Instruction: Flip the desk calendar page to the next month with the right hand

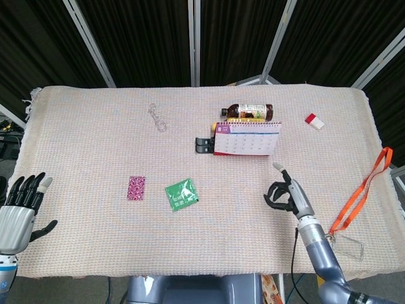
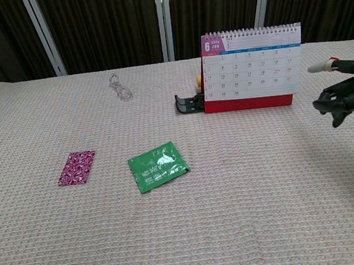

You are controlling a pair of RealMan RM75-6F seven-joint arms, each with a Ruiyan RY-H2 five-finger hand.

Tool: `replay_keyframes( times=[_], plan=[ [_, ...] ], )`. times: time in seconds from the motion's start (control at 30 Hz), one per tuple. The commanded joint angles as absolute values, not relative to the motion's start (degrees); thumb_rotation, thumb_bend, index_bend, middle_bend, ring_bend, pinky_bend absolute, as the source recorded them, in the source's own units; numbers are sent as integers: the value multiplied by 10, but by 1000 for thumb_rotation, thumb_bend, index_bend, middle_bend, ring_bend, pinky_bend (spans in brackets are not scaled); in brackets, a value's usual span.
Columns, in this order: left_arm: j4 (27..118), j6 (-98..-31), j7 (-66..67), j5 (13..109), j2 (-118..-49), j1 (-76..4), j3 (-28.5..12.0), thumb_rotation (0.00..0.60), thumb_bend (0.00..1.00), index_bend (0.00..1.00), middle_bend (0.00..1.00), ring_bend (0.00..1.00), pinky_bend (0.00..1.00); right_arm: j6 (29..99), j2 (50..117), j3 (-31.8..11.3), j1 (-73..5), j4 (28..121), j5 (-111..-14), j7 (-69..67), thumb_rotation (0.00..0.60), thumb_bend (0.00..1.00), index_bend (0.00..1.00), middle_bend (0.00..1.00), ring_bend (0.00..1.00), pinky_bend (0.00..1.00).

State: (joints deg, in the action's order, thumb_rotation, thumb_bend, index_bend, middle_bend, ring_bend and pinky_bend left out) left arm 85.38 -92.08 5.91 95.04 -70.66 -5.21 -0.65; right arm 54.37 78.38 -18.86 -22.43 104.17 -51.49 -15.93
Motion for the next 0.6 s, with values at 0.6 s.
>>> replay_keyframes(
  times=[0.6],
  plan=[
    [858,-928,57,960,-705,-52,-6,600,93,0,0,0,0,325,844,-273,-301,904,-324,-339,600,316,2,609,625,505]
  ],
)
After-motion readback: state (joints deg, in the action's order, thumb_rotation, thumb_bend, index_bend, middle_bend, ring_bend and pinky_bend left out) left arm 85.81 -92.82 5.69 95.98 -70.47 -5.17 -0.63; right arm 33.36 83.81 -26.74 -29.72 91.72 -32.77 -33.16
